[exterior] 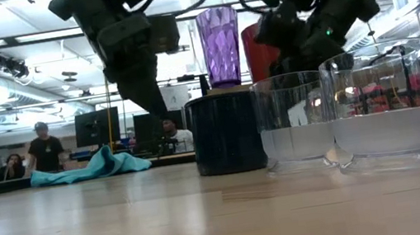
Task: Stack small to large cups/mugs on shelf
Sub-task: Put the right black mug on the shelf
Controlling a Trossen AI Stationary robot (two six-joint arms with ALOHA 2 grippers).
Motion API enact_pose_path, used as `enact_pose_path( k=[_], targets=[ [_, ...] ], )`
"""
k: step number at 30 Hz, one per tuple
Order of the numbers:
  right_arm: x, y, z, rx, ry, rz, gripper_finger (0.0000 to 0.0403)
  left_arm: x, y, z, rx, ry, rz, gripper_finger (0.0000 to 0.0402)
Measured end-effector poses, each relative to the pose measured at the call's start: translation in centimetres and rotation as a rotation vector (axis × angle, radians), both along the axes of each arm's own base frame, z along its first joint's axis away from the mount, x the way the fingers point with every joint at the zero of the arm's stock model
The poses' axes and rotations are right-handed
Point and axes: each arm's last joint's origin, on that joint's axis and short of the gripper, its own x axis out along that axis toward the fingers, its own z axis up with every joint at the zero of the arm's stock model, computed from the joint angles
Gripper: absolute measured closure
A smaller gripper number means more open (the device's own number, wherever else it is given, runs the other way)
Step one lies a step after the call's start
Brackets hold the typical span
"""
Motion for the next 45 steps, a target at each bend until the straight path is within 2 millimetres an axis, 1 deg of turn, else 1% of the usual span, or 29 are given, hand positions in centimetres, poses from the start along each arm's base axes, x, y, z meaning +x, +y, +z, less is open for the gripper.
enact_pose_path(
  k=[3, 5, 8, 12, 18, 21, 28, 33, 36, 38, 45],
  targets=[
    [0.2, -0.1, -0.9, -0.020, 0.024, -0.015, 0.0160, 0.2, -0.4, -0.4, 0.015, 0.007, -0.005, 0.0388],
    [0.3, -0.2, -1.1, -0.027, 0.026, -0.015, 0.0160, 0.3, -0.7, -0.7, 0.023, 0.016, -0.012, 0.0386],
    [0.6, -0.2, -1.1, -0.037, 0.006, -0.003, 0.0162, 0.4, -1.0, -1.0, 0.029, 0.018, -0.018, 0.0381],
    [0.9, -0.1, -1.2, -0.022, -0.015, 0.023, 0.0171, 0.7, -1.2, -0.8, 0.040, -0.019, -0.016, 0.0377],
    [1.0, 0.0, -1.9, 0.006, 0.003, 0.044, 0.0212, 1.2, -1.2, -0.6, 0.040, -0.079, -0.022, 0.0385],
    [1.0, 0.0, -1.8, 0.008, -0.001, 0.042, 0.0233, 1.2, -1.2, -0.7, 0.044, -0.072, -0.020, 0.0384],
    [1.0, 0.0, -1.8, 0.005, -0.004, 0.043, 0.0265, 1.2, -1.2, -0.7, 0.046, -0.069, -0.022, 0.0375],
    [0.9, 0.0, -1.9, 0.008, 0.018, 0.041, 0.0305, 0.9, -1.1, -0.6, 0.055, -0.047, -0.033, 0.0380],
    [0.5, 0.0, -1.6, 0.003, 0.038, 0.037, 0.0334, 0.2, -1.1, 0.1, 0.061, -0.031, -0.042, 0.0386],
    [0.0, 0.0, -1.0, -0.005, 0.047, 0.027, 0.0350, -0.2, -1.0, 0.6, 0.061, -0.030, -0.042, 0.0389],
    [-1.7, 0.0, 1.9, 0.023, 0.033, -0.013, 0.0350, -1.4, -0.9, 3.2, 0.074, -0.102, -0.041, 0.0381]
  ],
)
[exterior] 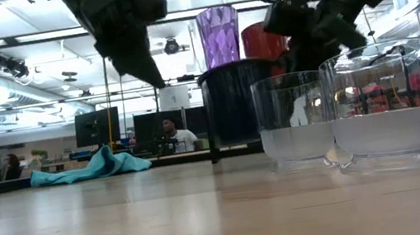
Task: Stack small to large cups/mugs on shelf
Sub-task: Put the right black mug on the shelf
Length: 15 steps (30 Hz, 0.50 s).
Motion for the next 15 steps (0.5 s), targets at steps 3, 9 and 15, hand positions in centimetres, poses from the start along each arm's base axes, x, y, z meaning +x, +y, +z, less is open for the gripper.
enact_pose_path(
  k=[3, 9, 15],
  targets=[
    [-0.9, 0.2, 0.9, 0.011, 0.012, -0.027, 0.0350, -0.5, 0.1, 0.9, 0.009, -0.026, 0.005, 0.0378],
    [-3.4, 0.6, 2.4, 0.028, 0.084, -0.062, 0.0350, -1.0, 0.0, 2.0, 0.013, -0.069, -0.004, 0.0385],
    [-6.1, 0.6, 4.4, 0.051, 0.096, -0.087, 0.0349, -0.3, -0.9, 1.4, 0.070, -0.089, -0.044, 0.0388]
  ],
)
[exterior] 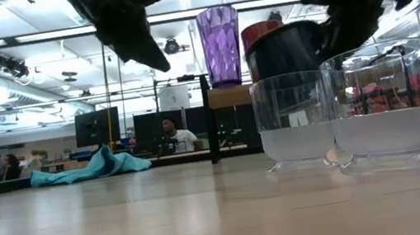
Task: Stack small to large cups/mugs on shelf
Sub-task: Put the right black mug on the shelf
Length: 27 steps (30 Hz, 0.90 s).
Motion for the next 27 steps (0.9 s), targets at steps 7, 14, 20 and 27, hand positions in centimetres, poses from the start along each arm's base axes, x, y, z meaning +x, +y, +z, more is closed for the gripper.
enact_pose_path(
  k=[7, 14, 20, 27],
  targets=[
    [-2.2, -0.2, 2.2, 0.026, -0.007, -0.069, 0.0349, 1.6, -1.0, -0.8, 0.059, -0.059, -0.094, 0.0380],
    [-4.0, -0.4, 4.4, -0.009, 0.102, -0.124, 0.0349, 1.7, -0.7, -0.9, 0.115, -0.054, -0.138, 0.0391],
    [-4.9, -0.6, 6.9, -0.057, 0.100, -0.169, 0.0348, 1.9, -0.7, -1.3, 0.132, -0.042, -0.157, 0.0385],
    [-6.1, -0.7, 8.6, -0.042, 0.161, -0.197, 0.0348, 1.4, -0.6, -2.2, 0.126, -0.064, -0.151, 0.0379]
  ],
)
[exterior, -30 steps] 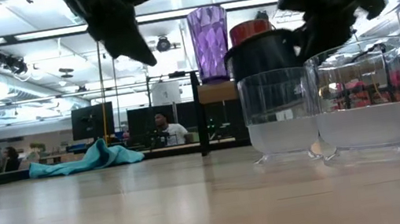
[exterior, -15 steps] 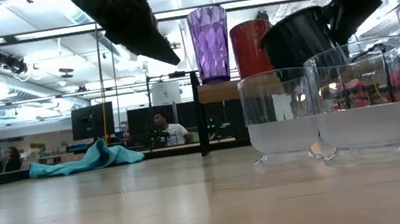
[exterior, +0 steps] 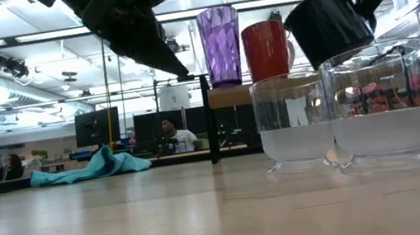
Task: Stack small to large cups/mugs on shelf
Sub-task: Put the right black mug on the shelf
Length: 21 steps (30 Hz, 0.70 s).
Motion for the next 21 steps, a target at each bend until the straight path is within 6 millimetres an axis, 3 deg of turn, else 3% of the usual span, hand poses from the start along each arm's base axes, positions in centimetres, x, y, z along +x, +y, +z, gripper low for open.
enact_pose_path(
  k=[12, 21],
  targets=[
    [-2.4, -0.4, 4.9, -0.066, 0.000, -0.114, 0.0347, -0.8, -0.4, -2.5, -0.058, -0.048, 0.025, 0.0382],
    [-4.5, -1.5, 5.2, -0.203, -0.001, -0.258, 0.0346, -0.4, -0.9, -1.9, -0.073, -0.132, 0.000, 0.0380]
  ],
)
